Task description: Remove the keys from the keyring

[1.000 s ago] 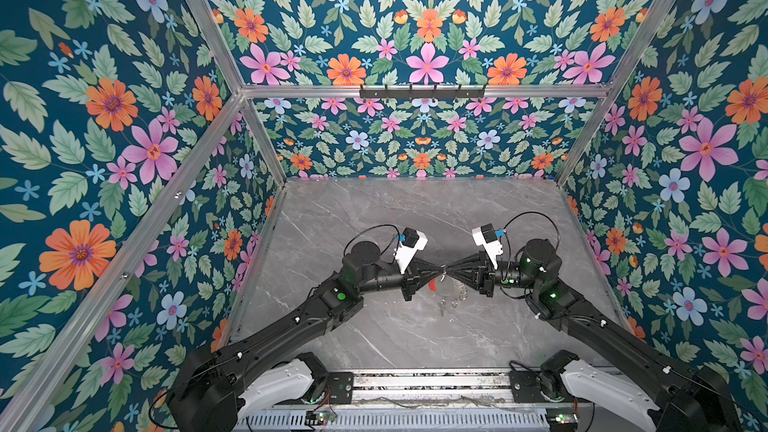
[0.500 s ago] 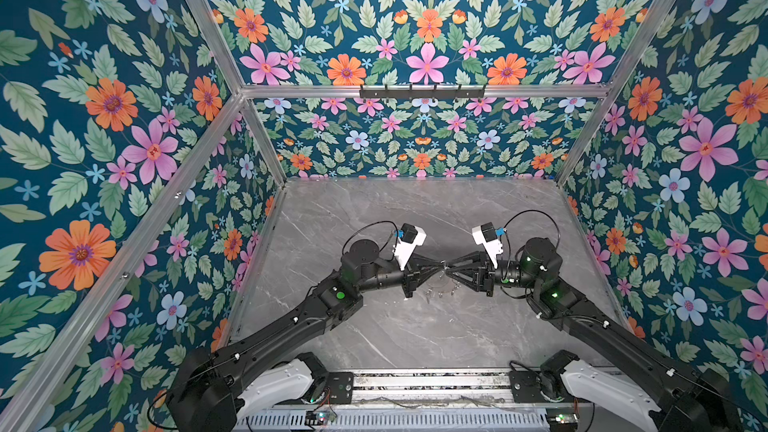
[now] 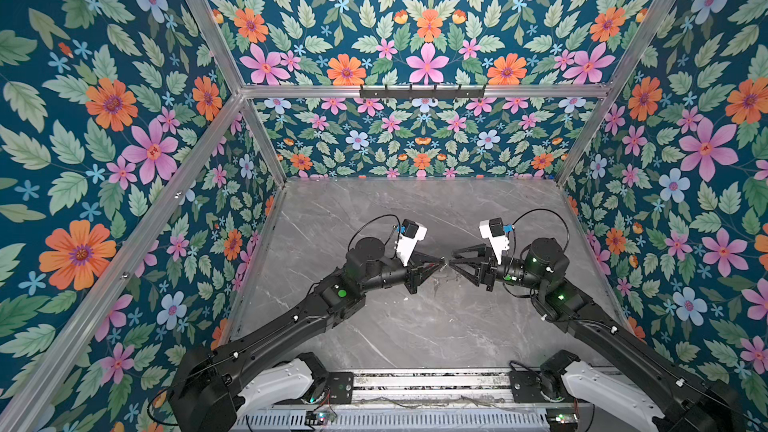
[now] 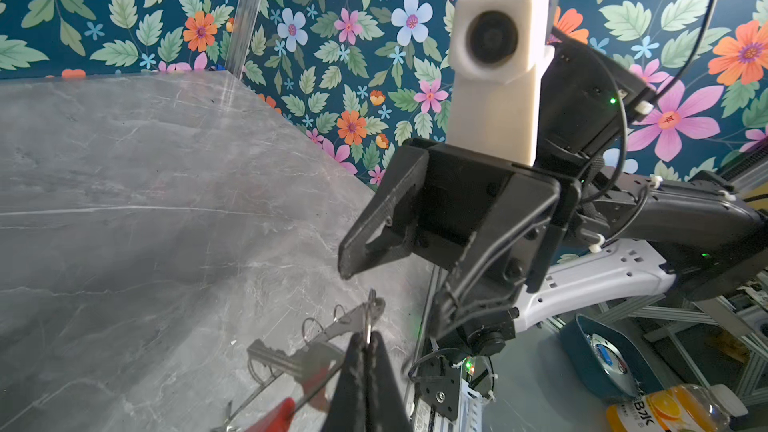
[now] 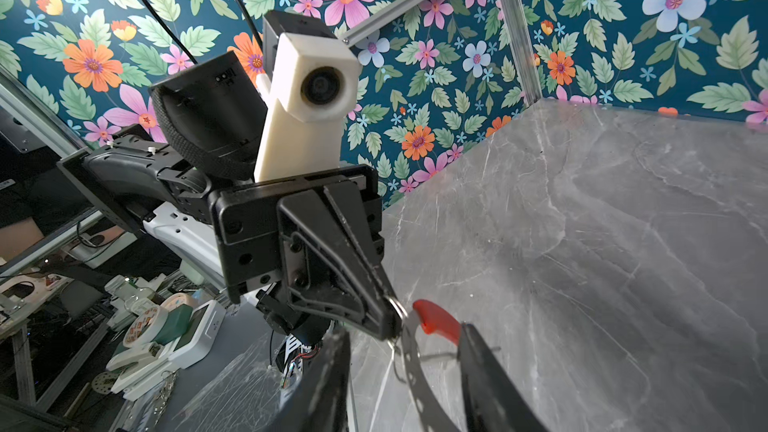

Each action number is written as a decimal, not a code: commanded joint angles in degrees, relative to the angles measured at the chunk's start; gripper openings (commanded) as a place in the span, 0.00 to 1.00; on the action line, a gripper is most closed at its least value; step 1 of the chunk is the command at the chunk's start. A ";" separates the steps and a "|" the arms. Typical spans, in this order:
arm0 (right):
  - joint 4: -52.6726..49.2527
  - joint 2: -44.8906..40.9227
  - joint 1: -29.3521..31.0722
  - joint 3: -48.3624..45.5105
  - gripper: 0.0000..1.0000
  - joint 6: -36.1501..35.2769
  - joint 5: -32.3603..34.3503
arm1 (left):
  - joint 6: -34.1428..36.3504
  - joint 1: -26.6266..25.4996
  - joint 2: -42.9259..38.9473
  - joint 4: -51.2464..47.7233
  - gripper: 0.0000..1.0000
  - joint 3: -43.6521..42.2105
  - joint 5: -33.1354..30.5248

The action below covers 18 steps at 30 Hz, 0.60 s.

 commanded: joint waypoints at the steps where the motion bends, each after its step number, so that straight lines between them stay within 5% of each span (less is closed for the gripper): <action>1: -1.00 -0.21 0.04 0.17 0.52 -1.29 1.90 | -2.36 0.08 -0.74 0.48 0.00 0.31 -2.88; 7: -2.28 1.34 0.08 1.24 0.54 -2.18 -1.92 | -4.51 -0.01 -1.66 1.20 0.00 0.44 -5.17; 12: -4.72 2.08 0.04 2.16 0.45 -4.16 -2.09 | -7.38 -0.01 -1.68 1.16 0.00 1.59 -5.94; 18: -7.60 -0.10 0.04 2.86 0.58 -6.38 4.69 | -11.88 -0.01 -0.51 -5.62 0.00 5.15 -10.95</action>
